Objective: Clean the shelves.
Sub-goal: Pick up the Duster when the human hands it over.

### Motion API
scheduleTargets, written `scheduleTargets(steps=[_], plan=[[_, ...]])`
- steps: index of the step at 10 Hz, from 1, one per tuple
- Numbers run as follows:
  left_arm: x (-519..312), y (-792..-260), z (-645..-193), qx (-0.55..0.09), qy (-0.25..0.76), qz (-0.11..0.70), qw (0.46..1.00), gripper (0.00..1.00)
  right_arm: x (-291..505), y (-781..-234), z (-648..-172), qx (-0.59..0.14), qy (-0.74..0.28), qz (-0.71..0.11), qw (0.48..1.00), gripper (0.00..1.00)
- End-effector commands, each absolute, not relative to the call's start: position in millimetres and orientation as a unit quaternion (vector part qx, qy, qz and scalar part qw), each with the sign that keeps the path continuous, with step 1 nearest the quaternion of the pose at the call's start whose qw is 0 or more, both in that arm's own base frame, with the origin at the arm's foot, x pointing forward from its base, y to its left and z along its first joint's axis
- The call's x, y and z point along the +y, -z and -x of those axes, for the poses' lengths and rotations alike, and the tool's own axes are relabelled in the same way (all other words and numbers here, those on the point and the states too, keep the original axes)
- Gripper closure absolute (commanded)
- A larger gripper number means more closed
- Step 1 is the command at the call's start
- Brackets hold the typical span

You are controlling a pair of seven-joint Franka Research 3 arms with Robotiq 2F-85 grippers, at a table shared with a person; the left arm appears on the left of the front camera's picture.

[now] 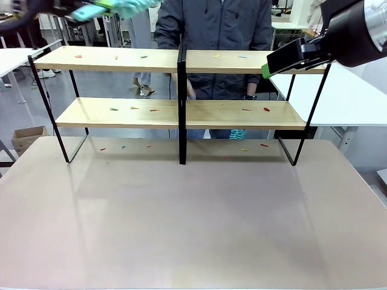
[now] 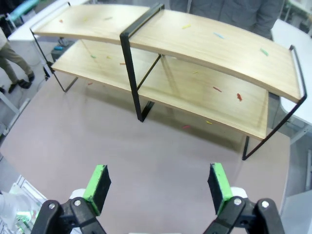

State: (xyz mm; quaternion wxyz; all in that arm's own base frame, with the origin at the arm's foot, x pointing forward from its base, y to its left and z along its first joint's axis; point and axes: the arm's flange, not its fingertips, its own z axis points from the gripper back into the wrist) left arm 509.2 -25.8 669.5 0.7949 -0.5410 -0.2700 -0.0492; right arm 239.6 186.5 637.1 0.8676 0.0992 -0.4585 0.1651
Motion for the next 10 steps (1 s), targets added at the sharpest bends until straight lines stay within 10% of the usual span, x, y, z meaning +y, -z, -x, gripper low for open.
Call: scheduleTargets(steps=[1, 6, 10], plan=[[47.6, -689.9, -415.8, -0.324, 0.073, 0.489, 0.806, 1.0, 186.1, -636.9, -239.8, -0.459, -0.165, -0.098, 0.868, 0.0], [223.5, -672.7, -259.7, -0.442, -0.141, 0.35, 0.814, 1.0, 186.1, -636.9, -239.8, -0.459, -0.165, -0.098, 0.868, 0.0], [230.2, -684.5, -253.9, -0.446, -0.111, 0.356, 0.813, 1.0, 186.1, -636.9, -239.8, -0.459, -0.165, -0.098, 0.868, 0.0]])
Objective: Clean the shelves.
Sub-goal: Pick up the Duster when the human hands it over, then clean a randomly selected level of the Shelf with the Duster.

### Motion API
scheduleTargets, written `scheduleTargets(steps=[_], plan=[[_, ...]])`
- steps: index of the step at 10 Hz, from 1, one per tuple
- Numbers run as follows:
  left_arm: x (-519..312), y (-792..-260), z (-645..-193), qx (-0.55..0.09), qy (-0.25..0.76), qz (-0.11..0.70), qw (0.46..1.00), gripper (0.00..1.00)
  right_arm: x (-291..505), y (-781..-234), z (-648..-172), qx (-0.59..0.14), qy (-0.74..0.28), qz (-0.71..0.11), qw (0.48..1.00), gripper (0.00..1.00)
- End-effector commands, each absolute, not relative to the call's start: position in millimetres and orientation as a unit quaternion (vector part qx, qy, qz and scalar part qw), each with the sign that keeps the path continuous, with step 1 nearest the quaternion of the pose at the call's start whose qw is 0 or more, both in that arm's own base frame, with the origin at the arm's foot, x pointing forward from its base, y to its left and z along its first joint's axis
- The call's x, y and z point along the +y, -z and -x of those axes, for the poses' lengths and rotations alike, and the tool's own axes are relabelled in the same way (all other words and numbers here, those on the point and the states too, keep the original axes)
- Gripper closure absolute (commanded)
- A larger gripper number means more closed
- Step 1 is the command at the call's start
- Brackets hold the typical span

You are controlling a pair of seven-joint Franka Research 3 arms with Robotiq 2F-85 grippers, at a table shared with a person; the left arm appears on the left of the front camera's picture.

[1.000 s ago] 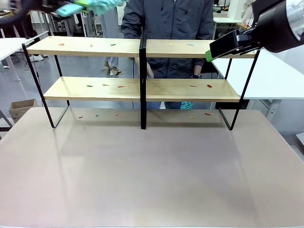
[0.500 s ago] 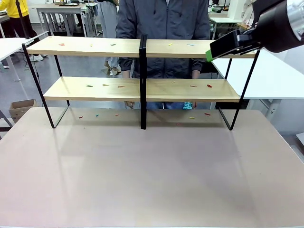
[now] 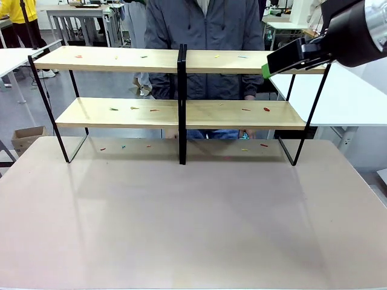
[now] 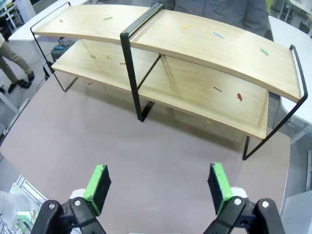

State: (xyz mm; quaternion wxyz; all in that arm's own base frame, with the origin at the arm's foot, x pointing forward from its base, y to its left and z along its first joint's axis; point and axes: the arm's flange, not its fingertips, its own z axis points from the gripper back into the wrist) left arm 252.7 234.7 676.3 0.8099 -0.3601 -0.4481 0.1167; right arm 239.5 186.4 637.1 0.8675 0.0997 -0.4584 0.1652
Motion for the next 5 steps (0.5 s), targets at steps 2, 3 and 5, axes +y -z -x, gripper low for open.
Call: scheduleTargets(steps=[2, 3, 5], plan=[[230.2, -684.5, -253.9, -0.446, -0.111, 0.356, 0.813, 1.0, 186.1, -636.9, -239.8, -0.459, -0.165, -0.098, 0.868, 0.0], [230.2, -684.5, -253.9, -0.446, -0.111, 0.356, 0.813, 1.0, 186.1, -636.9, -239.8, -0.459, -0.165, -0.098, 0.868, 0.0], [230.2, -684.5, -253.9, -0.446, -0.111, 0.356, 0.813, 1.0, 186.1, -636.9, -239.8, -0.459, -0.165, -0.098, 0.868, 0.0]])
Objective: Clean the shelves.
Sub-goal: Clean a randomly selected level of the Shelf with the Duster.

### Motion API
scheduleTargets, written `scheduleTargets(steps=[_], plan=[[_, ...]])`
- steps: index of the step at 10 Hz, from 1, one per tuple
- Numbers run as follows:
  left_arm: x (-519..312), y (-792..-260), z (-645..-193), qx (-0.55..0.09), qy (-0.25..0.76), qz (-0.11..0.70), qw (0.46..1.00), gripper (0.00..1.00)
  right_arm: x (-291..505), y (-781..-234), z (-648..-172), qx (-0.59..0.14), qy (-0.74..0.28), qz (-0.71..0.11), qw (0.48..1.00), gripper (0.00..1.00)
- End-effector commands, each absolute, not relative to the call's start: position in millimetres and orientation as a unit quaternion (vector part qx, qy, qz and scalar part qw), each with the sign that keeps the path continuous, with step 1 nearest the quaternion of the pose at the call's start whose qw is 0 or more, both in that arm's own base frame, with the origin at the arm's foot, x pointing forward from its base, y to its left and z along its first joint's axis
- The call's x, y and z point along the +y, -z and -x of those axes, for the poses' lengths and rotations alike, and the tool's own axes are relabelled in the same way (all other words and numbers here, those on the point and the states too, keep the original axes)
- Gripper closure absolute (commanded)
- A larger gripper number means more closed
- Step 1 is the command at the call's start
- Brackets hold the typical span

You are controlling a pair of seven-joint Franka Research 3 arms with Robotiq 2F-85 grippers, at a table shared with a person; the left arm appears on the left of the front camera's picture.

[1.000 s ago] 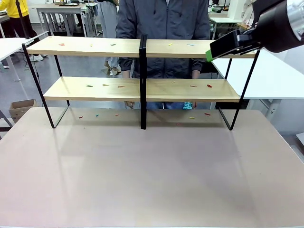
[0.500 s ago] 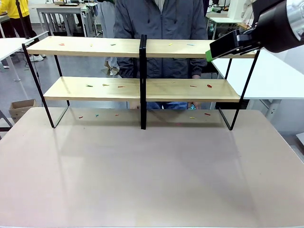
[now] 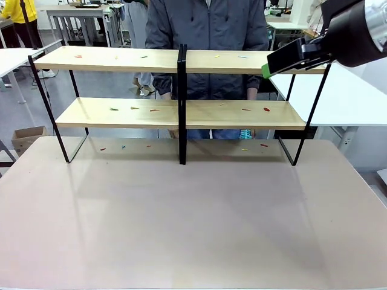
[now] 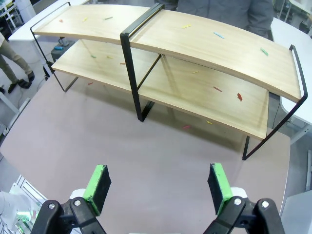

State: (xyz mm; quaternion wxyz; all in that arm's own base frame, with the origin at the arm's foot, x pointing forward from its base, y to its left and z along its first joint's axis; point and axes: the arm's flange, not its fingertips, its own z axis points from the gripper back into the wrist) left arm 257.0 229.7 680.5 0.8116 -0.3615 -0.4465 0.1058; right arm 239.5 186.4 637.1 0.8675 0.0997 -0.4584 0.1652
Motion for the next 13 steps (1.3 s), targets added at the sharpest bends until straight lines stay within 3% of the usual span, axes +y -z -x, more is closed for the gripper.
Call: scheduleTargets(steps=[1, 2, 3, 5, 7, 8, 11, 13], plan=[[230.2, -684.5, -253.9, -0.446, -0.111, 0.356, 0.813, 1.0, 186.1, -636.9, -239.8, -0.459, -0.165, -0.098, 0.868, 0.0], [230.2, -684.5, -253.9, -0.446, -0.111, 0.356, 0.813, 1.0, 186.1, -636.9, -239.8, -0.459, -0.165, -0.098, 0.868, 0.0], [230.5, -680.2, -256.7, -0.447, -0.106, 0.361, 0.812, 0.87, 186.1, -636.9, -239.8, -0.459, -0.165, -0.098, 0.868, 0.0], [155.4, -691.0, -229.5, -0.428, 0.055, 0.371, 0.822, 0.87, 186.1, -636.9, -239.8, -0.459, -0.165, -0.098, 0.868, 0.0], [75.9, -668.6, -200.2, -0.293, 0.297, 0.388, 0.822, 0.87, 186.1, -636.9, -239.8, -0.459, -0.165, -0.098, 0.868, 0.0], [39.7, -647.1, -194.3, -0.236, 0.343, 0.353, 0.837, 0.87, 186.1, -636.9, -239.8, -0.459, -0.165, -0.098, 0.868, 0.0], [-55.4, -570.2, -177.6, -0.113, 0.427, 0.248, 0.863, 0.87, 186.1, -636.9, -239.8, -0.459, -0.165, -0.098, 0.868, 0.0], [-74.9, -556.7, -184.3, -0.092, 0.367, 0.212, 0.901, 0.87, 186.1, -636.9, -239.8, -0.459, -0.165, -0.098, 0.868, 0.0]])
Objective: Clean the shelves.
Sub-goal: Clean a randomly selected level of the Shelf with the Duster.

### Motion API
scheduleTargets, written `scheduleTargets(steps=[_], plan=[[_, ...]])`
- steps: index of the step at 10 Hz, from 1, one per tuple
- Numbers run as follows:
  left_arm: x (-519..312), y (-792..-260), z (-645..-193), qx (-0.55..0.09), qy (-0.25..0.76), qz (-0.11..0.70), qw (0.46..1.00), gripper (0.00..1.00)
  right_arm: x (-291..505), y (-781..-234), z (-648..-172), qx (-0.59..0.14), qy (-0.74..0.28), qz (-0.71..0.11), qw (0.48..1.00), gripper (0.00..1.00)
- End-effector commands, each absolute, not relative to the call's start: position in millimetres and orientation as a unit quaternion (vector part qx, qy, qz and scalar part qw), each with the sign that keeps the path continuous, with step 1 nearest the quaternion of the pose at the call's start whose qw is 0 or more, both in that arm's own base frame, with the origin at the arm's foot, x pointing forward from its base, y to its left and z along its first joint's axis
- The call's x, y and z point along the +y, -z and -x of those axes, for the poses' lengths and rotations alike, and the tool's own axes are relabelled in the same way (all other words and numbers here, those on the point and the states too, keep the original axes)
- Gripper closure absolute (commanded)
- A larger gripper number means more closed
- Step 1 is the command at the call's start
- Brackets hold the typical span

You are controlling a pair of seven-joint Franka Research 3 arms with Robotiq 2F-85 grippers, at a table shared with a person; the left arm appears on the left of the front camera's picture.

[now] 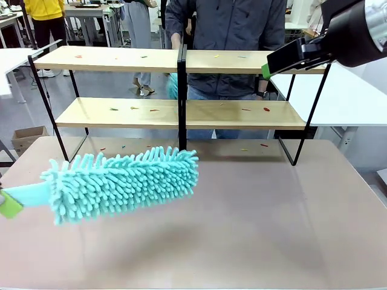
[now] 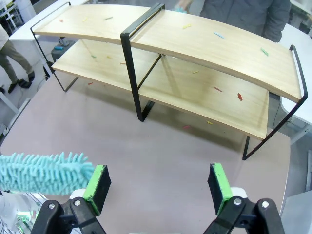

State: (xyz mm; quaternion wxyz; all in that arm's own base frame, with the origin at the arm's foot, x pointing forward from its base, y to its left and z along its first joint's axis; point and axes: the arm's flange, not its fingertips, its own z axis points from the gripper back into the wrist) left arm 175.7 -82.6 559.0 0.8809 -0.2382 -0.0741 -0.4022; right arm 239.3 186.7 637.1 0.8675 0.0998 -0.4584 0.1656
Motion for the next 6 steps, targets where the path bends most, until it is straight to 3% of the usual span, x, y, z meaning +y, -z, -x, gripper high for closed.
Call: scheduleTargets(steps=[1, 3, 4, 6], plan=[[-70.7, -564.5, -171.0, -0.086, 0.398, 0.268, 0.873, 0.87, 186.1, -636.9, -239.8, -0.459, -0.165, -0.098, 0.868, 0.0], [-84.3, -558.2, -177.4, -0.073, 0.404, 0.237, 0.881, 0.87, 186.1, -636.9, -239.8, -0.459, -0.165, -0.098, 0.868, 0.0], [-121.0, -534.3, -174.8, -0.066, 0.401, 0.194, 0.893, 0.87, 186.1, -636.9, -239.8, -0.459, -0.165, -0.098, 0.868, 0.0], [-188.7, -501.3, -182.7, -0.034, 0.403, 0.192, 0.894, 0.87, 186.1, -636.9, -239.8, -0.459, -0.165, -0.098, 0.868, 0.0]])
